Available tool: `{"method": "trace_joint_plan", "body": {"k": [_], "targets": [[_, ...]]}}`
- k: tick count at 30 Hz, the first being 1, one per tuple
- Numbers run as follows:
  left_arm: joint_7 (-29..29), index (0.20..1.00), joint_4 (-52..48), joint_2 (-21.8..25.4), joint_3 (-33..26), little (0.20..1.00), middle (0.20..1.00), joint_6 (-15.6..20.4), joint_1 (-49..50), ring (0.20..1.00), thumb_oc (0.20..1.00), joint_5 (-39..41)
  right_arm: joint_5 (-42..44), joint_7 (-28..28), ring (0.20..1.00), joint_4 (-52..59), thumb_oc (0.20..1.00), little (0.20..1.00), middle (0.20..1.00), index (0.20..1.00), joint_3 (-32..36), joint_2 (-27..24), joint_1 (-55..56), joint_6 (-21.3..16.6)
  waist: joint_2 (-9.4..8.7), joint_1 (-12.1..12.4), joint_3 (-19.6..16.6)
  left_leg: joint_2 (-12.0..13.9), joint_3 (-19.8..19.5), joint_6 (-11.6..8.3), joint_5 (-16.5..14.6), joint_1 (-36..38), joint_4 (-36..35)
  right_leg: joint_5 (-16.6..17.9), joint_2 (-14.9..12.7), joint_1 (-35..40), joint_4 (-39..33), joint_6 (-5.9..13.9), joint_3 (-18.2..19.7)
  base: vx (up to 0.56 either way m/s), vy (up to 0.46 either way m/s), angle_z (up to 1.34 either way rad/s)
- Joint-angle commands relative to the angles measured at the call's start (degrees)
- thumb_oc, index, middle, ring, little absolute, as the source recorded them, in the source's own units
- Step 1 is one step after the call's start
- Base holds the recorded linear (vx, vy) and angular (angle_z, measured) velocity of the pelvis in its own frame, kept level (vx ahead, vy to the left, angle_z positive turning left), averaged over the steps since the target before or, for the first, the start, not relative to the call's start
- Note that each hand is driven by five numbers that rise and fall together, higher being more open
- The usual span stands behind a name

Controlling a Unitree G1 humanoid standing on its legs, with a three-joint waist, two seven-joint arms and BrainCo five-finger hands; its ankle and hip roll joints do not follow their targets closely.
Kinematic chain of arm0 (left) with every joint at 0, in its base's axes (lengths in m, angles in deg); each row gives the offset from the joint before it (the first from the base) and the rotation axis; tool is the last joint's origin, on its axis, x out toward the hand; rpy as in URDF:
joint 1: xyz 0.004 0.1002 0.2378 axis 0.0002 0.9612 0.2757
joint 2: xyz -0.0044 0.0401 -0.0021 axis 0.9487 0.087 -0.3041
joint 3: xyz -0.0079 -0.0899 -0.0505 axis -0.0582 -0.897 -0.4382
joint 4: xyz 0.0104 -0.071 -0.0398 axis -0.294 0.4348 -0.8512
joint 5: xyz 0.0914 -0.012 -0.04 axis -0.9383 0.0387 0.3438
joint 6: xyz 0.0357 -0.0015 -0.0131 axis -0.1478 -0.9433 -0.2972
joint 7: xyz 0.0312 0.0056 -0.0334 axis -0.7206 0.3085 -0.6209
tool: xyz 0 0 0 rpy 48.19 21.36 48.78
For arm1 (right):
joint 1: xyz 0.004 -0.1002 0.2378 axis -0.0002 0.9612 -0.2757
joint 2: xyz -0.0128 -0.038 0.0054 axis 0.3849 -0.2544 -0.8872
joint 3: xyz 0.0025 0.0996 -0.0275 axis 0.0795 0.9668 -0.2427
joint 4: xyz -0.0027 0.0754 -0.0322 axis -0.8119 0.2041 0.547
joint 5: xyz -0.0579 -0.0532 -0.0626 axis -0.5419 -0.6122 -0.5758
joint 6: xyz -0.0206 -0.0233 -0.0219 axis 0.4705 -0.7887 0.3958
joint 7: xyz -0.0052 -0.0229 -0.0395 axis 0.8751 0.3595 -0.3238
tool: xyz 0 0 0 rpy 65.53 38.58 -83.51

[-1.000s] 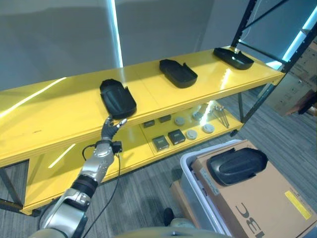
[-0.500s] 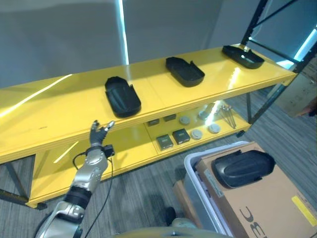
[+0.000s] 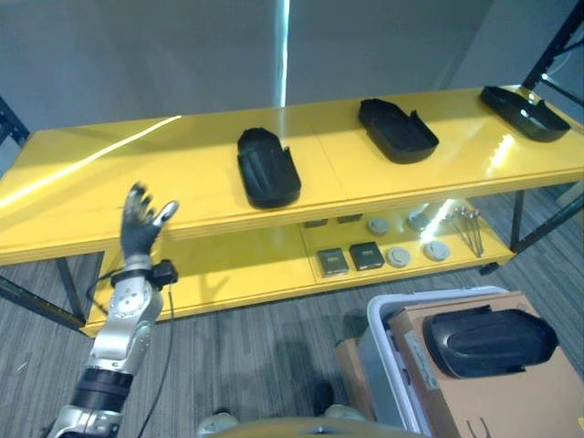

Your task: Move parts from the plastic box to the shelf.

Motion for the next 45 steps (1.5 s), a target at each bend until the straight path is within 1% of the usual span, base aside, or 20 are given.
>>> {"method": "trace_joint_plan", "body": {"k": [1, 2, 3, 4, 5, 6, 7, 8, 10, 12, 14, 16, 17, 24, 26, 27, 30, 34, 43, 45], "targets": [[10.4, 0.636, -1.5, 2.1, 3.1, 0.636, 0.636, 2.9, -2.6, 0.636, 0.636, 2.1, -1.6, 0.0, 1.000, -1.5, 1.000, 1.000, 1.000, 1.000, -0.6, 0.8, -3.4, -2.4, -0.46, -1.4, -0.2, 1.7, -2.7, 1.90, -5.0, -5.0, 7.9, -6.4, -4.5, 1.2, 4.7, 4.61, 1.0, 0.00, 0.000, 0.00], [19.0, 0.200, -4.1, 2.2, 6.4, 0.200, 0.200, 3.5, -2.3, 0.200, 0.200, 4.0, -1.4, 0.0, 1.000, -1.3, 1.000, 1.000, 1.000, 1.000, -1.3, 0.5, -4.1, -2.1, -0.33, -1.5, -0.4, 1.6, -2.4, 1.97, -4.9, -4.9, 7.6, -6.3, -4.5, 1.2, 4.5, 4.75, 1.2, 0.00, 0.000, 0.00], [19.2, 0.200, -4.3, 2.3, 6.6, 0.200, 0.200, 3.4, -2.3, 0.200, 0.200, 3.9, -1.4, 0.0, 1.000, -1.3, 1.000, 1.000, 1.000, 1.000, -1.4, 0.5, -4.1, -2.1, -0.35, -1.5, -0.5, 1.6, -2.4, 1.97, -4.7, -5.0, 7.5, -6.2, -4.6, 1.0, 4.4, 4.74, 1.2, 0.00, 0.000, 0.00], [20.9, 0.200, -5.4, 2.5, 8.4, 0.200, 0.200, 4.0, -2.2, 0.200, 0.200, 4.4, -1.5, 0.1, 1.000, -1.3, 1.000, 1.000, 1.000, 1.000, -1.7, 0.3, -4.4, -2.1, -0.25, -1.7, -0.5, 1.6, -2.2, 1.93, -4.6, -5.0, 7.4, -6.2, -4.6, 0.9, 4.4, 4.87, 1.3, 0.00, 0.000, 0.00], [22.9, 0.200, -6.2, 2.7, 9.4, 0.200, 0.200, 3.8, -2.1, 0.200, 0.200, 5.0, -1.5, 0.1, 1.000, -1.1, 1.000, 1.000, 1.000, 1.000, -1.9, 0.1, -4.5, -1.9, -0.20, -1.8, -0.6, 1.6, -2.0, 1.92, -4.5, -5.0, 7.3, -6.1, -4.6, 0.8, 4.4, 4.96, 1.5, 0.00, 0.022, -0.04], [24.1, 0.200, -6.7, 2.8, 10.0, 0.200, 0.200, 3.5, -2.0, 0.200, 0.200, 5.7, -1.6, 0.1, 1.000, -1.1, 1.000, 1.000, 1.000, 1.000, -2.0, 0.0, -4.6, -1.9, -0.18, -1.9, -0.7, 1.5, -1.9, 1.91, -4.5, -5.0, 7.3, -6.0, -4.6, 0.7, 4.3, 5.02, 1.6, 0.00, 0.022, -0.06], [25.3, 0.200, -7.6, 3.2, 11.5, 0.200, 0.200, 2.0, -1.7, 0.200, 0.200, 7.5, -1.8, 0.0, 1.000, -1.1, 1.000, 1.000, 1.000, 1.000, -2.2, -0.4, -4.6, -1.9, -0.14, -2.3, -0.8, 1.6, -1.6, 1.90, -4.4, -4.9, 7.1, -5.9, -4.6, 0.6, 4.2, 5.26, 1.7, 0.00, 0.015, -0.05], [25.3, 0.200, -7.7, 3.2, 11.7, 0.200, 0.200, 2.1, -1.6, 0.200, 0.200, 7.3, -1.9, 0.0, 1.000, -1.1, 1.000, 1.000, 1.000, 1.000, -2.2, -0.5, -4.5, -1.8, -0.14, -2.3, -0.8, 1.6, -1.5, 1.90, -4.4, -4.9, 7.1, -5.9, -4.6, 0.6, 4.2, 5.28, 1.7, 0.00, 0.000, 0.00], [23.3, 0.200, -7.2, 3.9, 12.8, 0.200, 0.200, 2.0, -1.2, 0.200, 0.200, 6.0, -2.5, -0.3, 1.000, -1.3, 1.000, 1.000, 1.000, 1.000, -2.1, -1.0, -4.3, -2.0, -0.18, -2.7, -0.8, 1.7, -1.0, 1.83, -4.3, -4.7, 6.9, -5.7, -4.6, 0.5, 4.0, 5.40, 1.8, 0.00, 0.004, -0.02], [21.2, 0.200, -5.7, 4.3, 13.2, 0.200, 0.200, 0.7, -0.7, 0.200, 0.200, 7.1, -2.6, -0.5, 1.000, -1.6, 1.000, 1.000, 1.000, 1.000, -2.1, -1.4, -3.8, -2.4, -0.26, -3.0, -0.7, 1.7, -0.8, 1.82, -4.5, -4.4, 6.9, -5.7, -4.5, 0.7, 3.8, 5.51, 1.9, 0.01, 0.006, -0.03], [19.5, 0.200, -3.6, 4.5, 13.3, 0.200, 0.200, 0.8, -0.3, 0.200, 0.200, 6.1, -2.6, -0.4, 1.000, -1.6, 1.000, 1.000, 1.000, 1.000, -2.0, -1.4, -3.3, -2.7, -0.39, -3.1, -0.7, 1.7, -0.7, 1.87, -4.5, -4.2, 6.8, -5.7, -4.5, 0.7, 3.9, 5.51, 2.0, 0.02, 0.002, -0.06], [18.6, 0.200, -0.6, 4.4, 13.3, 0.200, 0.200, 2.4, 0.1, 0.200, 0.200, 4.8, -2.7, -0.5, 1.000, -1.5, 1.000, 1.000, 1.000, 1.000, -2.0, -1.5, -2.8, -2.9, -0.57, -3.3, -0.7, 1.7, -0.6, 2.00, -4.7, -4.2, 6.8, -5.7, -4.4, 0.5, 4.0, 5.45, 2.3, 0.02, -0.002, -0.07], [17.0, 0.200, 1.6, 4.1, 13.6, 0.200, 0.200, 4.1, 0.1, 0.200, 0.200, 3.1, -2.8, -0.6, 1.000, -1.9, 1.000, 1.000, 1.000, 1.000, -2.2, -1.4, -2.8, -3.3, -0.76, -3.5, -0.6, 1.8, -0.6, 2.05, -4.7, -4.2, 7.0, -5.8, -4.3, 0.3, 4.2, 5.40, 2.6, 0.02, -0.007, -0.07], [8.1, 0.200, 11.1, 0.5, 14.8, 0.200, 0.200, 6.1, -5.2, 0.200, 0.200, -0.3, -3.0, -0.6, 1.000, -0.9, 1.000, 1.000, 1.000, 1.000, -3.7, -0.6, -1.9, -3.4, -1.76, -5.0, -0.5, 2.1, 0.0, 2.34, -5.2, -4.1, 7.6, -5.9, -4.0, -0.3, 4.9, 5.35, 3.5, 0.04, -0.033, -0.04], [7.5, 0.200, 12.4, -0.2, 15.0, 0.200, 0.200, 6.3, -6.4, 0.200, 0.200, -0.4, -2.9, -0.5, 1.000, -0.6, 1.000, 1.000, 1.000, 1.000, -4.0, -0.5, -1.8, -3.5, -1.89, -5.3, -0.5, 2.2, 0.2, 2.36, -5.2, -4.1, 7.7, -5.9, -4.0, -0.4, 5.0, 5.36, 3.7, 0.04, -0.051, -0.03], [6.4, 0.200, 14.8, -1.7, 15.5, 0.200, 0.200, 7.1, -8.9, 0.200, 0.200, -1.5, -2.9, -0.6, 1.000, 0.2, 1.000, 1.000, 1.000, 1.000, -4.3, -0.3, -1.7, -3.5, -2.16, -6.0, -0.3, 2.5, 0.6, 2.37, -5.3, -4.2, 8.0, -6.0, -3.9, -0.7, 5.3, 5.30, 4.0, 0.04, -0.073, -0.07], [5.0, 0.200, 16.6, -3.4, 16.4, 0.200, 0.200, 6.7, -12.6, 0.200, 0.200, -2.1, -2.8, -0.6, 1.000, 1.7, 1.000, 1.000, 1.000, 1.000, -5.0, -0.4, -1.5, -3.1, -2.36, -7.0, 0.0, 2.9, 1.1, 2.33, -5.3, -4.6, 8.4, -6.2, -3.6, -1.5, 6.0, 5.28, 4.6, 0.02, -0.060, -0.10], [3.5, 0.200, 17.8, -5.2, 17.9, 0.200, 0.200, 5.9, -16.5, 0.200, 0.200, -2.2, -1.4, -0.7, 1.000, 2.3, 1.000, 1.000, 1.000, 1.000, -5.2, -0.5, -1.4, -4.3, -2.48, -8.2, 0.4, 3.4, 1.8, 2.24, -5.3, -5.1, 8.9, -6.4, -3.3, -2.3, 6.6, 5.18, 5.2, 0.02, -0.052, -0.10], [0.3, 0.200, 20.0, -7.3, 19.4, 0.200, 0.200, 4.0, -19.5, 0.200, 0.200, -3.5, -1.3, -2.1, 1.000, 4.5, 1.000, 1.000, 1.000, 1.000, -5.7, -0.7, -1.4, -3.5, -2.50, -9.8, 0.8, 4.1, 2.7, 2.06, -5.3, -5.6, 9.8, -6.7, -2.9, -3.0, 7.2, 5.01, 6.1, 0.03, -0.025, -0.07], [-1.6, 0.200, 22.6, -7.5, 19.3, 0.200, 0.200, 4.5, -20.1, 0.200, 0.200, -5.0, -1.8, -2.3, 1.000, 4.5, 1.000, 1.000, 1.000, 1.000, -6.0, -0.7, -1.1, -3.3, -2.46, -10.1, 1.0, 4.4, 2.9, 1.97, -5.4, -6.0, 10.4, -6.8, -2.8, -3.3, 7.5, 4.94, 6.4, 0.05, -0.026, -0.08]]}}
